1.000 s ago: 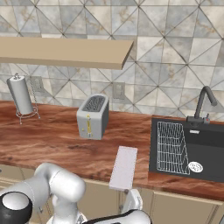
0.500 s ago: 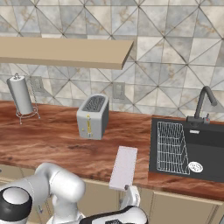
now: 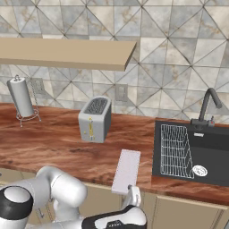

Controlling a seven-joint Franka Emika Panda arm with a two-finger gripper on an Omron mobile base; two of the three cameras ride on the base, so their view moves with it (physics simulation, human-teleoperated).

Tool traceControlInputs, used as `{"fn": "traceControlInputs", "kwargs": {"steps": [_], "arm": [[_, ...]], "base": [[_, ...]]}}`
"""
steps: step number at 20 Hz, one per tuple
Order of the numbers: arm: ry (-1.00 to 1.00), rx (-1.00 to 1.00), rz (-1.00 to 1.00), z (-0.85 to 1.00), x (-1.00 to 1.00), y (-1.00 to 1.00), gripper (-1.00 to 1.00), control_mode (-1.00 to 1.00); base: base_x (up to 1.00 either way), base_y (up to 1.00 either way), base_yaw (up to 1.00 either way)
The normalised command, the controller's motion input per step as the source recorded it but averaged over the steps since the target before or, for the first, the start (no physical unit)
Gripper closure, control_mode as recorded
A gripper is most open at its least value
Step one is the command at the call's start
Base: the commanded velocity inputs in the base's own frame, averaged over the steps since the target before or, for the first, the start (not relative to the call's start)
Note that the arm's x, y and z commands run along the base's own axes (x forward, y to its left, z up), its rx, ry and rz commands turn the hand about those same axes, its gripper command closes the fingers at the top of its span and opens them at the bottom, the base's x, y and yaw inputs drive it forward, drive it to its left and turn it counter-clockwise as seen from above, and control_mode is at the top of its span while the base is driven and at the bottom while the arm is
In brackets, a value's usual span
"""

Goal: The ice cube tray has been filled with water. Take the tray and place it in the freezer to make ice. Close the freezer door after placing the tray.

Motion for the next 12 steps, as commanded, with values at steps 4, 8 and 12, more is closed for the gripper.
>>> {"fn": "traceControlInputs", "kwargs": {"steps": [4, 8, 12], "arm": [[-0.04, 0.00, -0.08, -0.11, 0.21, 0.03, -1.00, -1.00], [-0.05, 0.00, -0.08, -0.11, 0.18, 0.03, -1.00, -1.00], [-0.05, 0.00, -0.08, -0.10, 0.14, 0.02, -1.00, -1.00]], "base": [[0.00, 0.00, 0.00], [0.00, 0.00, 0.00], [0.00, 0.00, 0.00]]}}
